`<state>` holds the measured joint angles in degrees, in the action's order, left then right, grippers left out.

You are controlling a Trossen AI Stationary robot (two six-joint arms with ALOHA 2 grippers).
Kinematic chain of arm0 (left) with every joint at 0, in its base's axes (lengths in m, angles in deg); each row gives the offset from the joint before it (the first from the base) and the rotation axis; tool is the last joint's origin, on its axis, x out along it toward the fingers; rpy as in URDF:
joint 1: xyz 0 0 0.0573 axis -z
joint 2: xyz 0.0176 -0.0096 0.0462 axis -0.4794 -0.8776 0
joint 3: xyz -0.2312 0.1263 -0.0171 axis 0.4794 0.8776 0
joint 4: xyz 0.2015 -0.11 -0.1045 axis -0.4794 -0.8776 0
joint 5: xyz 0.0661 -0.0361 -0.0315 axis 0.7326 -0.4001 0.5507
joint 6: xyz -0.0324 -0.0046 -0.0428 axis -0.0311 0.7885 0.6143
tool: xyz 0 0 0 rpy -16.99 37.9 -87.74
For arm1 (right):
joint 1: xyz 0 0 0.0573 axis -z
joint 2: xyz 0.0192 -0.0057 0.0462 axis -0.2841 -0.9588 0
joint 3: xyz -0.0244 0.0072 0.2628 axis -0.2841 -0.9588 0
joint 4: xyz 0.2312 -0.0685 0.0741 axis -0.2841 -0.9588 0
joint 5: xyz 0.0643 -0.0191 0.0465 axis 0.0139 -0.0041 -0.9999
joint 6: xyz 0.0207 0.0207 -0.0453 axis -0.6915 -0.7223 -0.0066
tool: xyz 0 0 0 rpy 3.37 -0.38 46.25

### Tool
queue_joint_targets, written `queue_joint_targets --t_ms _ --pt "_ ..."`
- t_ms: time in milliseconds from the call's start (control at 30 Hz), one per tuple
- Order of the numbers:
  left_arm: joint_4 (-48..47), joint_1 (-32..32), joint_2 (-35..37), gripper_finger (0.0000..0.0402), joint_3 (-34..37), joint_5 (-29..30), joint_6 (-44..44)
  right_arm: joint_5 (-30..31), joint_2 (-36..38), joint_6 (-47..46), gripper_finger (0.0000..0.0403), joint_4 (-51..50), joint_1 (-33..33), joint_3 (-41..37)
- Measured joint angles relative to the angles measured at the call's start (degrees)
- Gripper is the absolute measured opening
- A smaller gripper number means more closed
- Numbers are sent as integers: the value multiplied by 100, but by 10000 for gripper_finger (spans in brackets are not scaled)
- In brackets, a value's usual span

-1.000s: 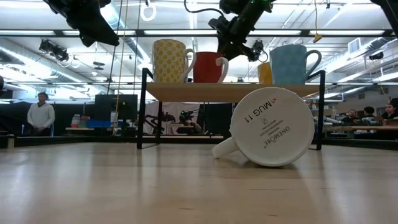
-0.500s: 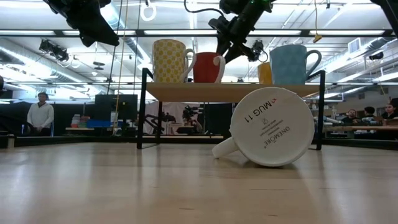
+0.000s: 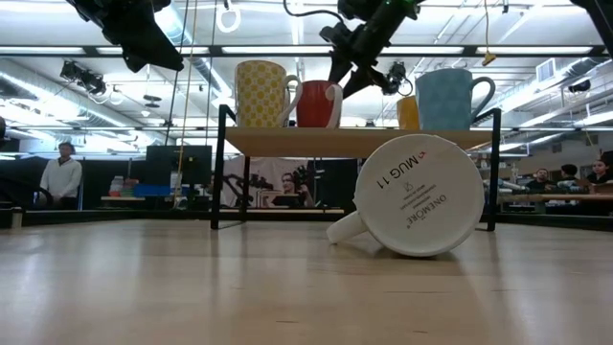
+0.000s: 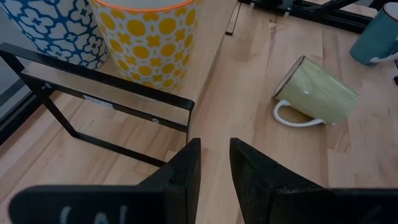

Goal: Place coffee mugs
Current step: Put the brown mug on the shelf

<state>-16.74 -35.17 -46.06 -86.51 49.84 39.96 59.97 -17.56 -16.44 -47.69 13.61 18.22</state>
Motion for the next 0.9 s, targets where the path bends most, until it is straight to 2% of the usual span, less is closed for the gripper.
queue_joint_targets --t_ms 267,733,900 --pt "2 0 -1 91 0 -1 0 -10 -4 12 176 434 0 -4" --pt "2 1 -1 91 0 -1 3 -27 2 159 176 465 0 -4" --pt "-28 0 1 91 0 -1 15 -51 249 380 176 478 0 -4"
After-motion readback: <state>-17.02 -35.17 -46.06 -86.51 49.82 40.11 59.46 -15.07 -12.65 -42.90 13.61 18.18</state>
